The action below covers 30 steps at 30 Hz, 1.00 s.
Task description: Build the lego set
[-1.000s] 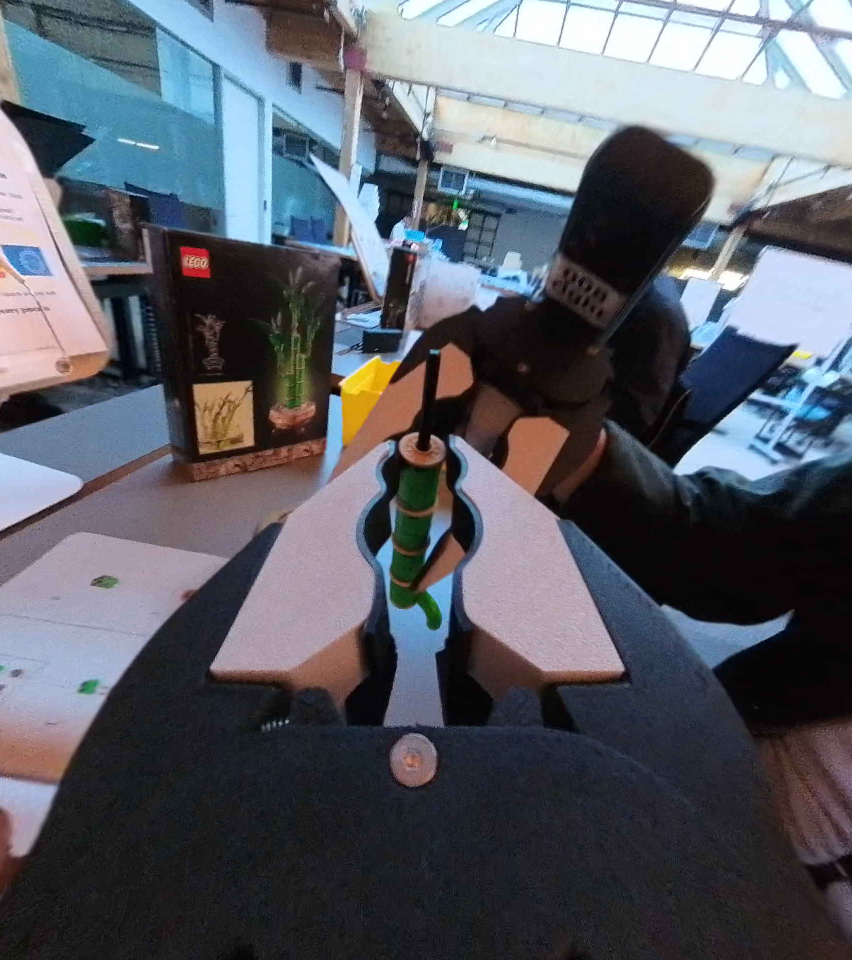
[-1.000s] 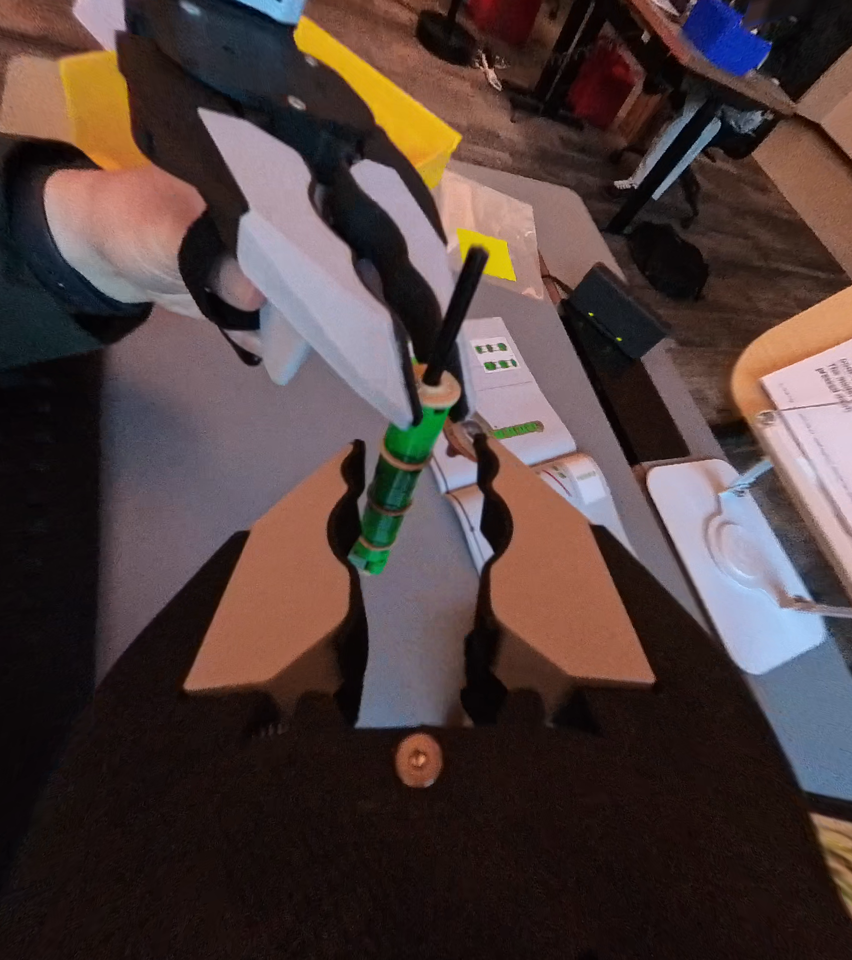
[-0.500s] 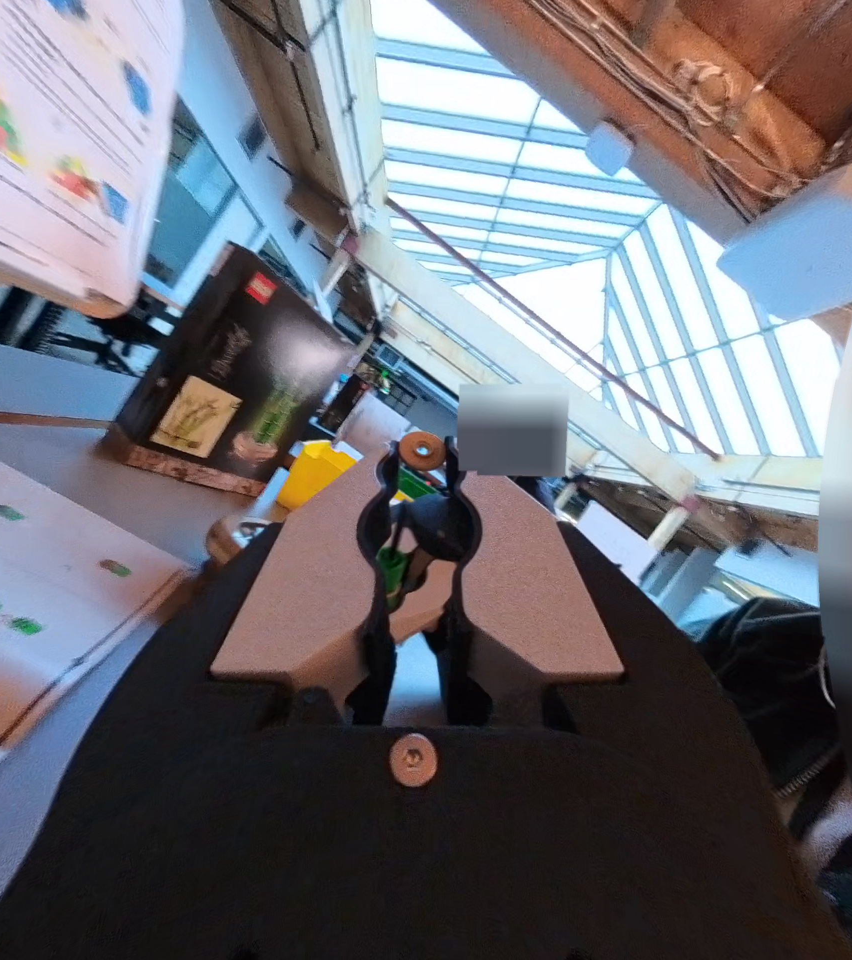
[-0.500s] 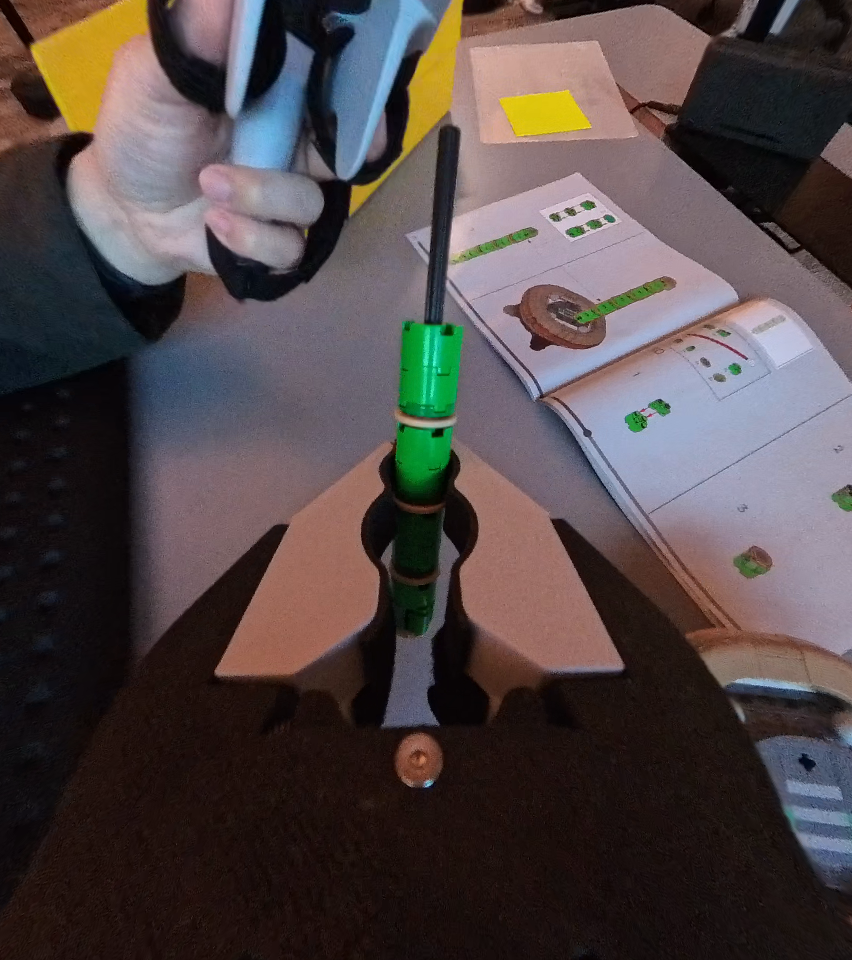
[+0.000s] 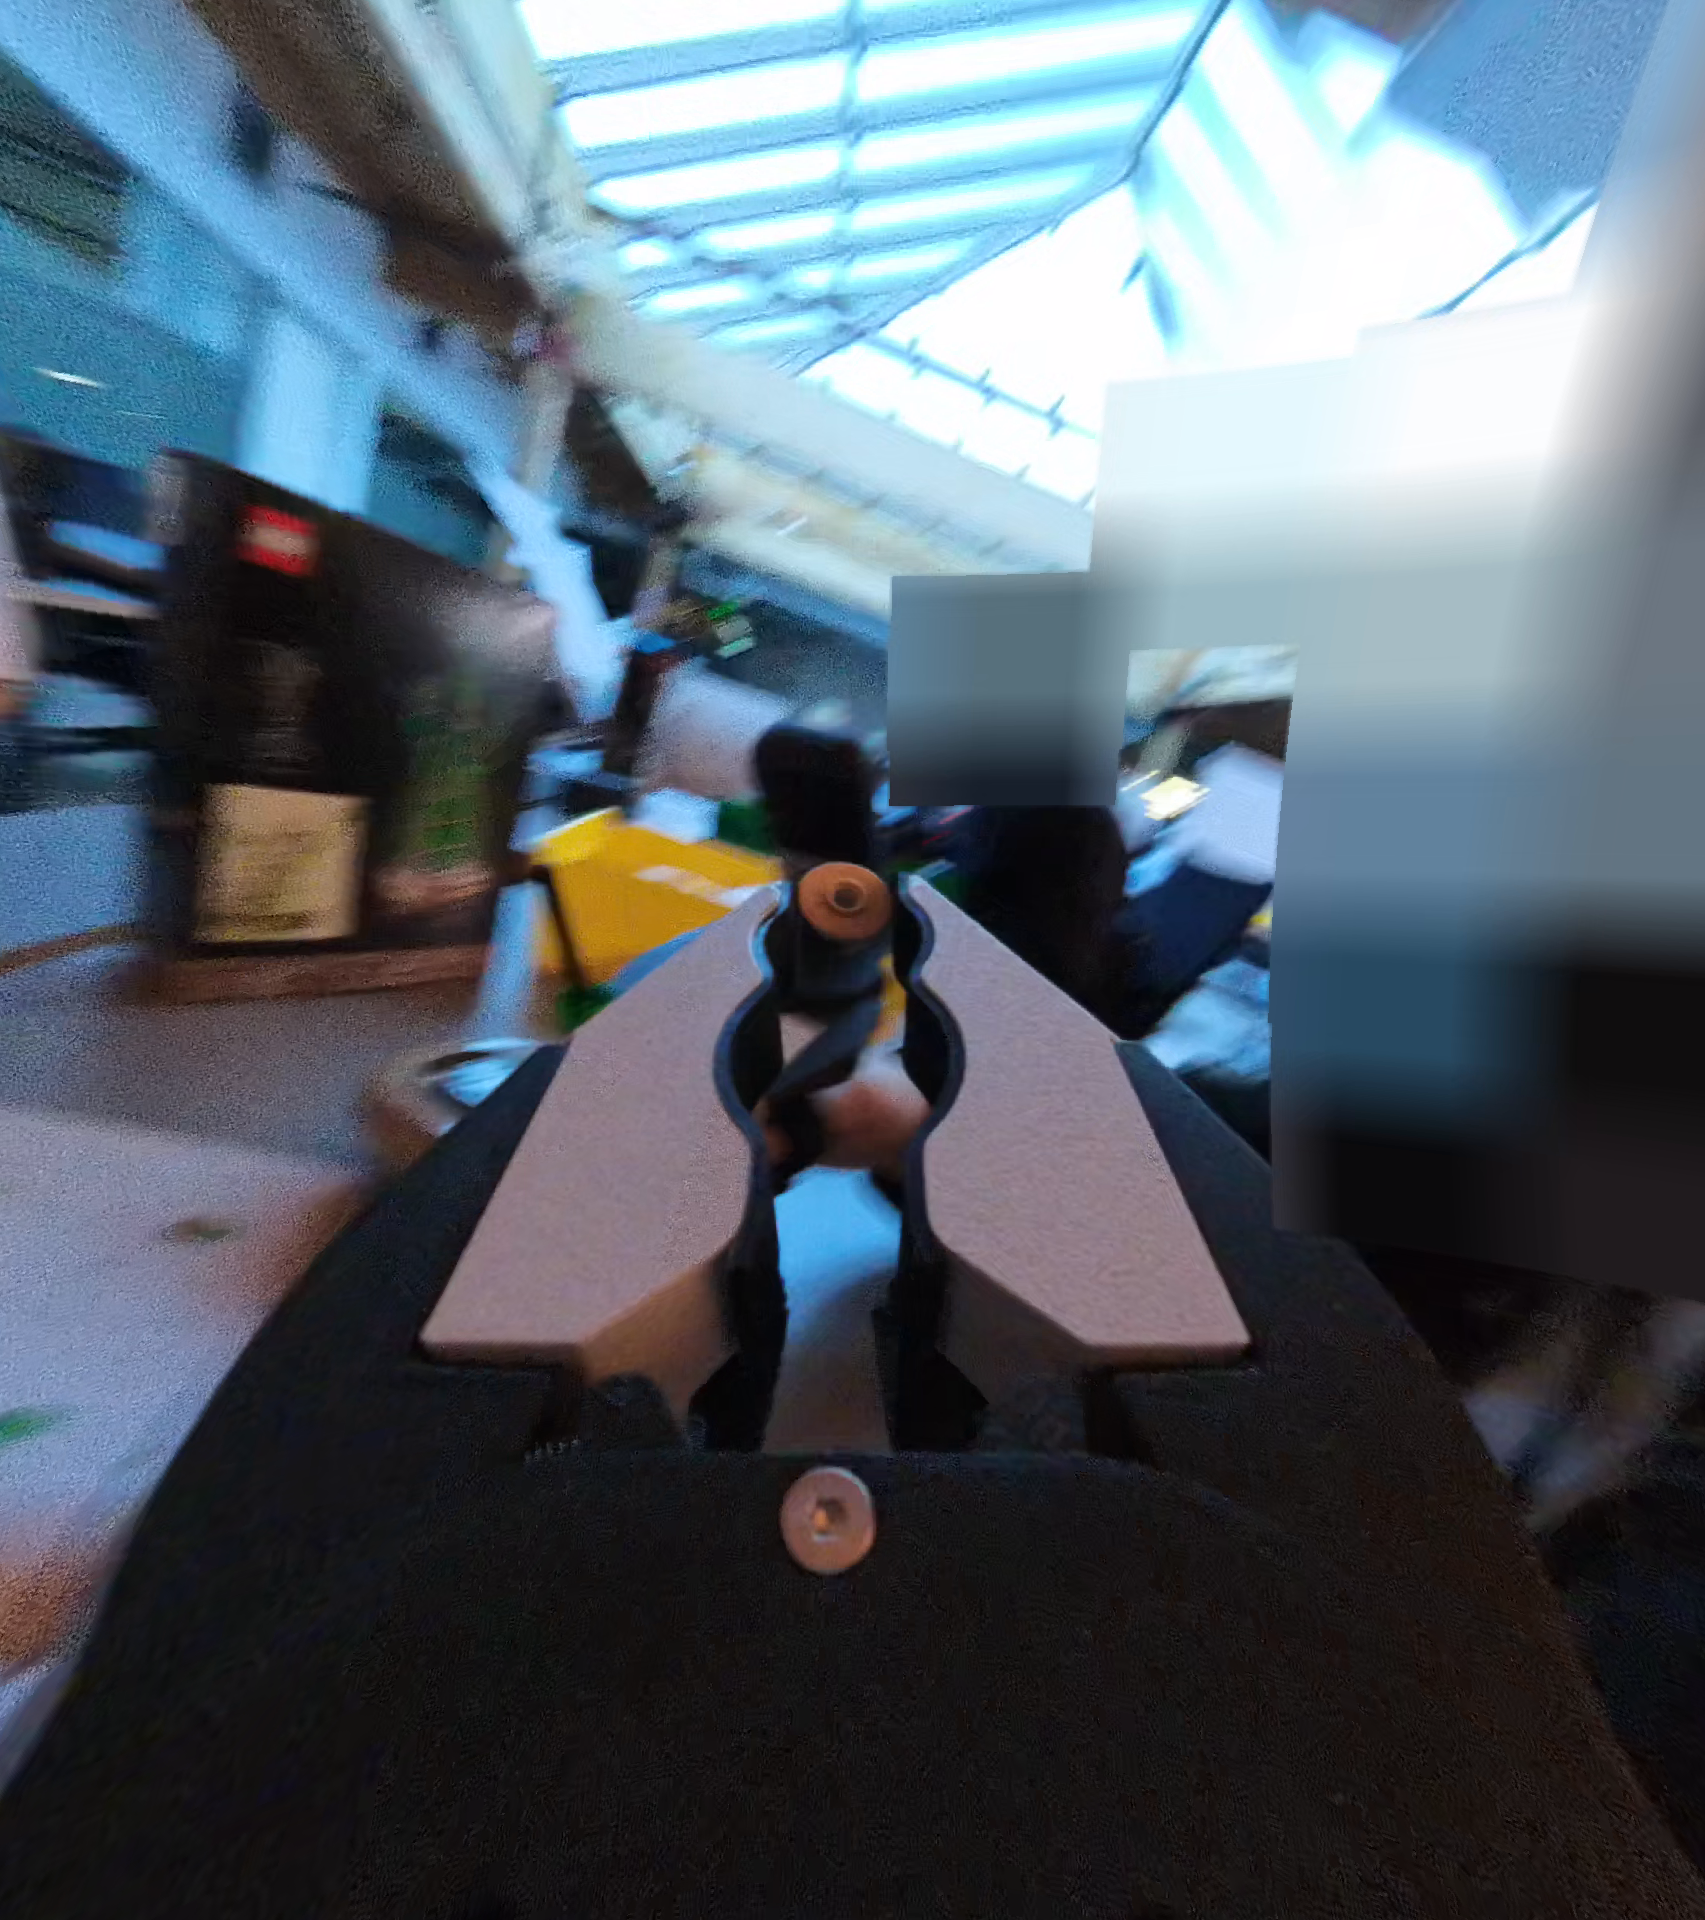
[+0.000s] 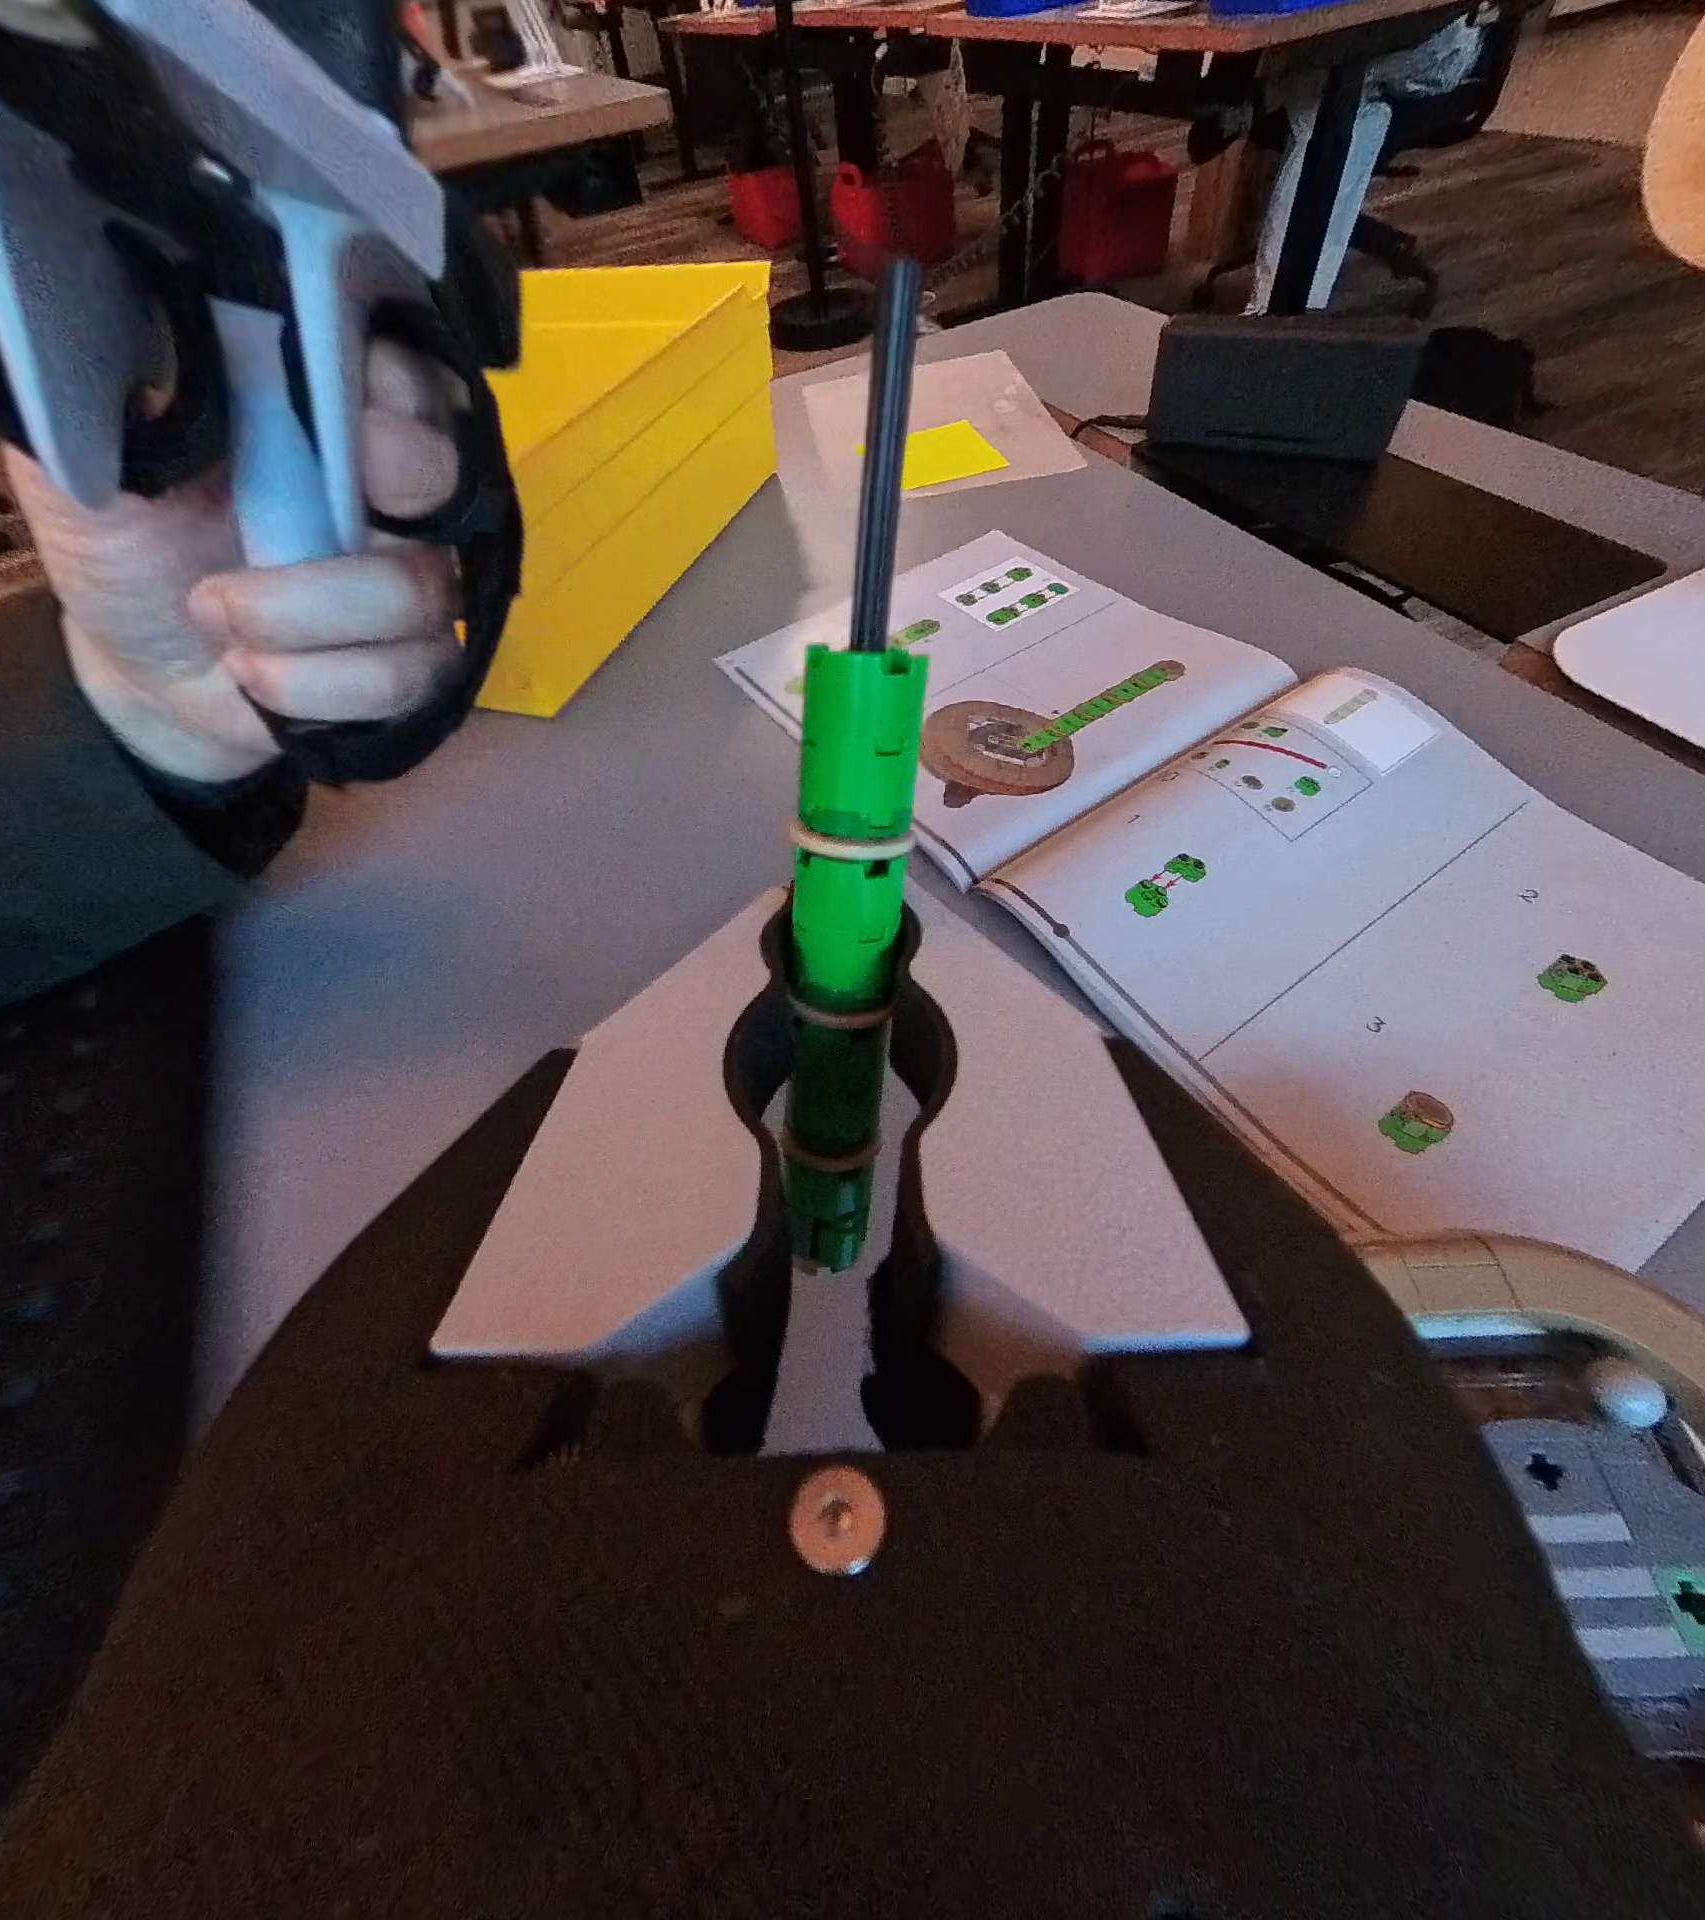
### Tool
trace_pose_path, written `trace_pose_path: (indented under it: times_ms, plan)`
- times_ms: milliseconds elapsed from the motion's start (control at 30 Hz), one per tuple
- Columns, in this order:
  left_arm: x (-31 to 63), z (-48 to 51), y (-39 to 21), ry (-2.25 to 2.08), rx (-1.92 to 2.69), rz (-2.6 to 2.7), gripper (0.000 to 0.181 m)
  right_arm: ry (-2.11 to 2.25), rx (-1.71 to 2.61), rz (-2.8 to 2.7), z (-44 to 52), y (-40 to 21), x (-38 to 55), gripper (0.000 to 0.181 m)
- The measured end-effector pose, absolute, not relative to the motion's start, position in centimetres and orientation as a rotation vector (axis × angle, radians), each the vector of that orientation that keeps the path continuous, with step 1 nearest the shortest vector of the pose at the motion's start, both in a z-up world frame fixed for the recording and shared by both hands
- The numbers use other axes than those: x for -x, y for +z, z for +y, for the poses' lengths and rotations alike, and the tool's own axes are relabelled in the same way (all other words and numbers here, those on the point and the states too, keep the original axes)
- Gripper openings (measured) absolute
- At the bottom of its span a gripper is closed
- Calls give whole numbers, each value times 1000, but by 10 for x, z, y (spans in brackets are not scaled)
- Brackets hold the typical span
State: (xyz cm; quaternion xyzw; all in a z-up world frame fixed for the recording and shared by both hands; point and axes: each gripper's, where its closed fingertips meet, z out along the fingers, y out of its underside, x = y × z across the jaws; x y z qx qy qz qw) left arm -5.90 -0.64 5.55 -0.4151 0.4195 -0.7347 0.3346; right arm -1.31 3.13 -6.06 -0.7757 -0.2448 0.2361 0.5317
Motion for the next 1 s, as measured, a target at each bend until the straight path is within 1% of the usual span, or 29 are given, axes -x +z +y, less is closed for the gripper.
trace_pose_path:
  times_ms: [33, 67, 133, 167, 267, 333, 400, 433, 467, 500, 533, 567, 667, 700, 733, 800, 833, 900, 967, 1000]
  plan:
    - [53, 7, 40, -1537, 1152, 1175, 15, 546, 1854, -585, 32, -62, 12, 11]
    - [52, 24, 29, -1158, 1167, 1221, 16, 534, 1859, -589, 33, -63, 11, 11]
    - [59, 50, 24, -612, 1125, 1231, 16, 517, 1866, -590, 35, -65, 10, 11]
    - [62, 55, 26, -474, 1103, 1217, 17, 513, 1867, -590, 36, -65, 10, 11]
    - [61, 56, 24, -352, 1092, 1224, 17, 504, 1880, -600, 36, -69, 11, 11]
    - [77, 76, 28, -182, 1125, 1169, 16, 483, 1890, -611, 37, -72, 11, 11]
    - [140, 131, 43, 155, 1329, 931, 16, 462, 1900, -621, 37, -74, 11, 11]
    - [186, 156, 31, 252, 1586, 832, 16, 455, 1902, -623, 38, -74, 11, 11]
    - [223, 167, 15, 189, 1836, 716, 16, 451, 1903, -624, 39, -74, 11, 11]
    - [248, 171, 3, 36, 2000, 594, 16, 452, 1903, -626, 40, -74, 11, 11]
    - [268, 175, -4, -99, 2080, 486, 16, 453, 1905, -630, 40, -74, 12, 11]
    - [290, 178, -12, -144, 2125, 388, 16, 454, 1907, -636, 40, -74, 14, 11]
    - [345, 180, -45, 21, 2267, 275, 16, 450, 1919, -658, 40, -78, 17, 12]
    - [349, 181, -50, 23, 2277, 254, 26, 445, 1924, -665, 40, -80, 18, 11]
    - [345, 182, -53, -10, 2285, 251, 45, 440, 1928, -672, 40, -82, 19, 11]
    - [329, 186, -44, -110, 2240, 265, 71, 430, 1934, -680, 41, -84, 20, 11]
    - [322, 189, -34, -137, 2181, 276, 79, 423, 1934, -682, 41, -84, 20, 11]
    - [313, 191, -6, -150, 2025, 286, 81, 399, 1931, -690, 42, -84, 20, 11]
    - [290, 183, 24, -257, 1853, 344, 73, 363, 1914, -704, 43, -83, 20, 11]
    - [270, 175, 37, -352, 1772, 389, 73, 342, 1901, -711, 43, -81, 20, 11]
